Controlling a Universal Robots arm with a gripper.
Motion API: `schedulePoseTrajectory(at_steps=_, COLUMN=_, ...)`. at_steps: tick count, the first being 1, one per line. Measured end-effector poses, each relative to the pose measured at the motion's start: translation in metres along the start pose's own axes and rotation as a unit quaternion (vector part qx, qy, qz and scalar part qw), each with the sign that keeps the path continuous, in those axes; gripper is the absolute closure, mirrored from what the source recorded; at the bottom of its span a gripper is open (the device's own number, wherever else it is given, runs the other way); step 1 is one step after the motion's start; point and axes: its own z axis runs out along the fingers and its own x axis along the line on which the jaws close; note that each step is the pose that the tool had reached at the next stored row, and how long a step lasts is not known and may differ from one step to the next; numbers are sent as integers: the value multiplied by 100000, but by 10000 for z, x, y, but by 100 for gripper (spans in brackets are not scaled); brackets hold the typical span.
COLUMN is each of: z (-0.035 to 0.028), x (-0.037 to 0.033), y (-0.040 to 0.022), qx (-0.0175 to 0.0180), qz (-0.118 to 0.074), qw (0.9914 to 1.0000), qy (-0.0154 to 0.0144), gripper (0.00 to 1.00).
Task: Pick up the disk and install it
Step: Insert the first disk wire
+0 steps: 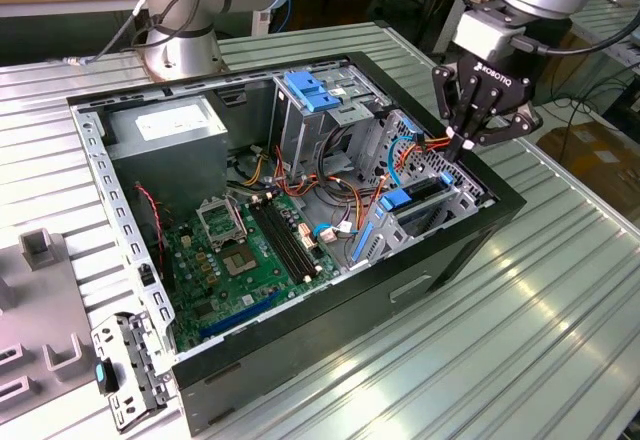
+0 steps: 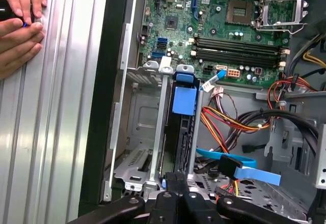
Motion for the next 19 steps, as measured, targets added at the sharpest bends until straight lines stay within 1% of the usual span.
schedulePoseTrajectory(at_steps=2, z=-1, x=-1, y=-12, qx=-8, qz=-246, qw=100000, qy=11, gripper=89)
schedulePoseTrajectory(at_steps=4, z=-1, x=3, y=-47, qx=-46, qz=-782, qw=99997, qy=2, gripper=89)
schedulePoseTrajectory(at_steps=6, z=0, x=8, y=-91, qx=-45, qz=-1434, qw=99990, qy=-4, gripper=89)
schedulePoseTrajectory(at_steps=7, z=0, x=12, y=-124, qx=-24, qz=-1904, qw=99982, qy=-4, gripper=89)
schedulePoseTrajectory(at_steps=11, z=0, x=3, y=-191, qx=59, qz=-3119, qw=99951, qy=2, gripper=89)
schedulePoseTrajectory(at_steps=15, z=-1, x=4, y=-227, qx=72, qz=-3603, qw=99935, qy=6, gripper=89)
schedulePoseTrajectory(at_steps=17, z=0, x=4, y=-237, qx=150, qz=-4698, qw=99889, qy=8, gripper=89)
schedulePoseTrajectory(at_steps=19, z=0, x=5, y=-238, qx=374, qz=-5998, qw=99819, qy=42, gripper=89)
